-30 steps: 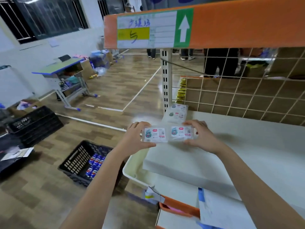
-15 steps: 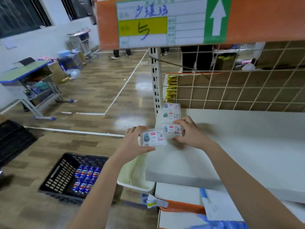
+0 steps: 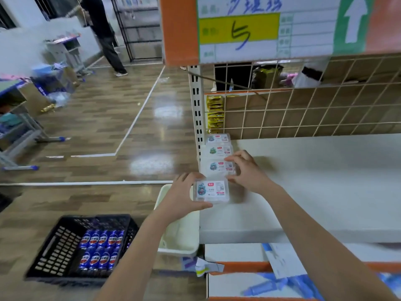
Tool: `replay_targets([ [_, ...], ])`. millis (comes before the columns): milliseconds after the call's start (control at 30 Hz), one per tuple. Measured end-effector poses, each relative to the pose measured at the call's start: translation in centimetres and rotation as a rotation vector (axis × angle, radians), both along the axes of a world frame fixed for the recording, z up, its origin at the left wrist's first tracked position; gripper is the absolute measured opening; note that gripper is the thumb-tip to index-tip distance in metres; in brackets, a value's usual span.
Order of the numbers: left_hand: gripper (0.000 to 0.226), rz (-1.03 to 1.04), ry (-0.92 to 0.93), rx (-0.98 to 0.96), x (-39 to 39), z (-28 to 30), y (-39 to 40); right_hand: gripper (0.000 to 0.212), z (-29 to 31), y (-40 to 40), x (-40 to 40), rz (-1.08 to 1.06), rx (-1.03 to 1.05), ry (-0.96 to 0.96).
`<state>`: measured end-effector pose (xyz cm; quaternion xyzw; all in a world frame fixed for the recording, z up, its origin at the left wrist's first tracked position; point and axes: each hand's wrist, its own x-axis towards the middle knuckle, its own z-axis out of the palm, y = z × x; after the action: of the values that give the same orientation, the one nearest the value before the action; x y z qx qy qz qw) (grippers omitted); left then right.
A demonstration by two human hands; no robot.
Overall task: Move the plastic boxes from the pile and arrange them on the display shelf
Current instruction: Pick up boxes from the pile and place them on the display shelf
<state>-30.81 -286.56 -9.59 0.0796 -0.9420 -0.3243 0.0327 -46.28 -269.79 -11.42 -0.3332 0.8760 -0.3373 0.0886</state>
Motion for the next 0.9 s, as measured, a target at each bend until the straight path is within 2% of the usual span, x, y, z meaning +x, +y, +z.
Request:
replay_targets([
  [300, 0.070, -0.018, -0.036, 0.036, -0.9, -1.0, 0.9, 0.056, 0.3, 0.5, -0.3, 0.026, 0.046, 0.042],
  [400, 0.075, 0.031, -0.044, 0.056, -1.2, -1.3, 1.4, 0.057, 0.9, 1.4, -0.8, 0.009, 0.025, 0.035],
  [533, 0.069, 0.077, -0.038, 0.049, -1.6, -1.3, 1.8, 0.055, 1.3, 2.7, -1.8, -0.011, 0.012, 0.018],
  [733, 0.070, 0.087, -0.005, -0.005, -1.8, -1.7, 2.1, 0.047, 1.6, 3.7, -2.9, -0.020, 0.001, 0.023],
  [900, 0.069, 0.144, 0.061, 0.031, -1.7, -1.9, 2.6, 0.045, 1.5, 3.6, -3.4, -0.004, 0.024, 0.022],
])
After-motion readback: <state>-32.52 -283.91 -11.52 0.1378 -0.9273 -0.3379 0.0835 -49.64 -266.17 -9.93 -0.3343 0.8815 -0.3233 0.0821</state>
